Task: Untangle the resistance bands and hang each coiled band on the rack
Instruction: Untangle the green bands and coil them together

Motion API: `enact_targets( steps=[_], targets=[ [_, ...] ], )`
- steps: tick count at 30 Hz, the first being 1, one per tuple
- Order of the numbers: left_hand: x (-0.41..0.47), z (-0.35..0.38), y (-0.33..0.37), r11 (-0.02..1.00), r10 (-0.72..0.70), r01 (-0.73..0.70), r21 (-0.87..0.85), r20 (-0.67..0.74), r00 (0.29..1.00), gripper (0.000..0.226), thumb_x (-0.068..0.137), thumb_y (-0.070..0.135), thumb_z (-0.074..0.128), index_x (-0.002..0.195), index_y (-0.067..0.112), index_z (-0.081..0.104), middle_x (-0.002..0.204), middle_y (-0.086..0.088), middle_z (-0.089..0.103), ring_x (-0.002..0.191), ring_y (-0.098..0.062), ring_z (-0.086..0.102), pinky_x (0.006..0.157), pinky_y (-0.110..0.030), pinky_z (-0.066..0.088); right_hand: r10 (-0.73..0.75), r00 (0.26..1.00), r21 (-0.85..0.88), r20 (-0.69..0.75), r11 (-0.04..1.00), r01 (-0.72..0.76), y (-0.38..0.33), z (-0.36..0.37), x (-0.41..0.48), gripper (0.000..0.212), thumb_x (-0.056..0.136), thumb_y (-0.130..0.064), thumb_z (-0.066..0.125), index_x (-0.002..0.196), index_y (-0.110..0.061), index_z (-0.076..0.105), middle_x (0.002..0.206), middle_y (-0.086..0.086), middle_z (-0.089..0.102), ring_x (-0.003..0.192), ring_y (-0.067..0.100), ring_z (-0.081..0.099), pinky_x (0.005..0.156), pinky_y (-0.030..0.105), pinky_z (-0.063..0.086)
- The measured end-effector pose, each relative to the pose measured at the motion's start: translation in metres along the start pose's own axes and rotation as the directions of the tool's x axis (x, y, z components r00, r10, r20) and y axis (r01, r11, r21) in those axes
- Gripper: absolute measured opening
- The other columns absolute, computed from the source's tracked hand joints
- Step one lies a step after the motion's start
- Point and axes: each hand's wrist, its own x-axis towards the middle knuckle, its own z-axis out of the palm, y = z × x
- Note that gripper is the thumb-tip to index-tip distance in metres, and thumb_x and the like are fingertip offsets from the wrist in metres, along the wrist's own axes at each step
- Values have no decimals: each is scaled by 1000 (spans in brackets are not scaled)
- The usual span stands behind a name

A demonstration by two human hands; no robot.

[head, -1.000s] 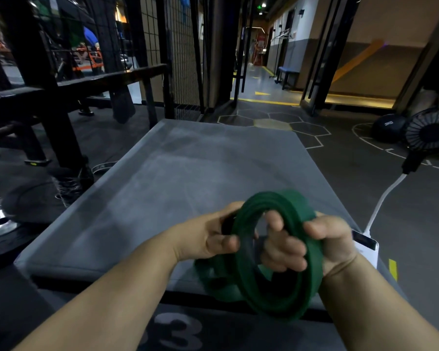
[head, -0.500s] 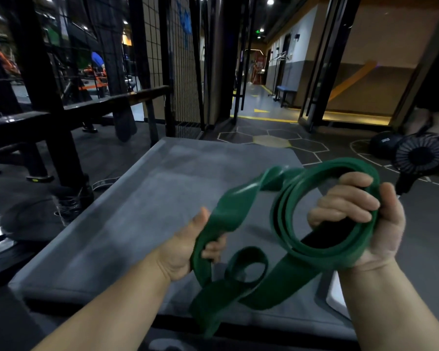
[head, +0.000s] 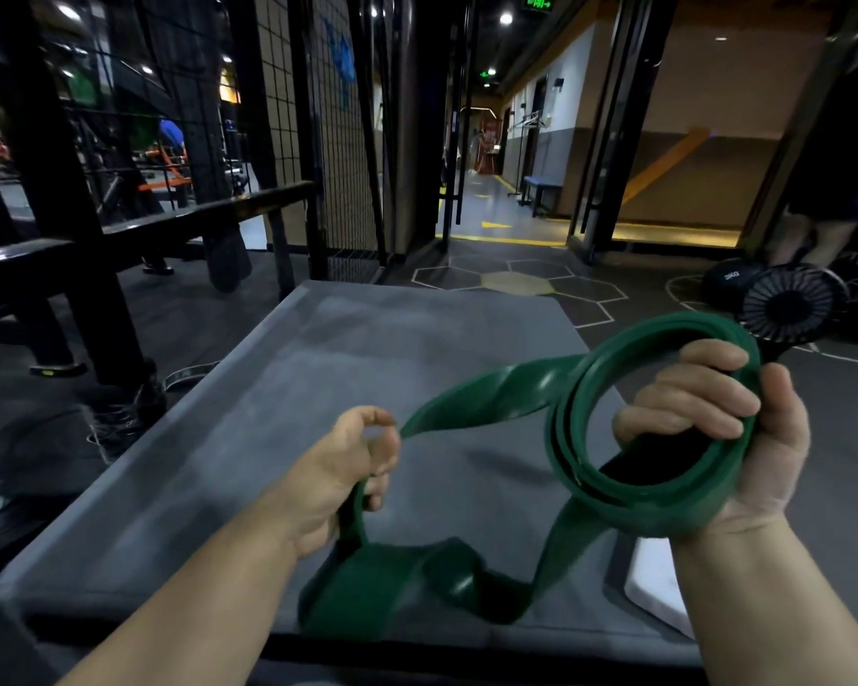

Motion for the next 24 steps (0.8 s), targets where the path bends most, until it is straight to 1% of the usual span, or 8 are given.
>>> enact_targets(
  steps=[3,7,9,11,14,18,21,24],
  targets=[
    [-1,-8,0,917,41,-74,391,93,995,65,53,46,78,109,33,47,103,2,55,94,-9,54,83,-27,47,-21,1000,12,-11,1000,21,-4,5,0,14,91,-22,58,100,-11,56,81,6,67,72,20,64,78,28,41],
    [2,-7,-4,847,121,-128,516,47,992,15,75,39,70,81,27,64,81,14,59,79,-3,54,81,-25,40,-11,997,17,-77,1000,13,-2,3,1,15,92,-23,56,101,-11,55,83,7,66,75,21,63,81,29,40],
    [0,-5,-5,793,106,-122,597,61,992,10,87,28,70,77,31,71,87,20,64,85,4,59,83,-14,40,-16,991,10,-132,1000,17,0,0,2,16,94,-23,53,103,-10,55,85,7,65,77,21,61,84,30,39],
    [-3,0,-4,826,46,-81,558,76,996,15,93,21,62,85,29,72,84,22,69,82,7,63,77,-8,43,-25,981,8,-193,1000,27,0,-3,4,18,95,-24,52,104,-9,56,86,6,64,79,20,60,86,31,40],
    [-7,9,-4,856,-1,-69,513,136,991,9,95,27,60,94,22,67,81,12,70,78,-3,64,77,-20,47,-81,966,-16,-245,997,79,8,-6,8,13,88,-22,63,97,-12,61,82,-1,62,74,15,60,81,31,48],
    [-9,17,-7,874,-56,-47,484,197,979,54,66,48,76,106,19,56,88,6,68,84,-12,64,78,-29,49,-202,870,-125,-449,979,162,22,-5,14,26,65,-24,75,86,-16,62,76,-6,58,63,11,59,69,30,53],
    [-9,24,-8,899,-81,-26,437,225,971,58,63,24,84,113,19,56,103,2,70,96,-15,68,85,-31,54,-239,810,-252,-536,961,117,31,-3,17,32,57,-25,77,85,-16,63,77,-3,61,64,13,61,78,31,49],
    [-7,26,-7,919,-56,-5,394,142,988,44,65,12,81,106,15,65,97,-2,73,89,-17,70,82,-32,56,-239,799,-327,-552,943,56,37,0,16,24,68,-22,71,89,-15,62,78,-2,62,66,14,63,78,31,48]
  ],
)
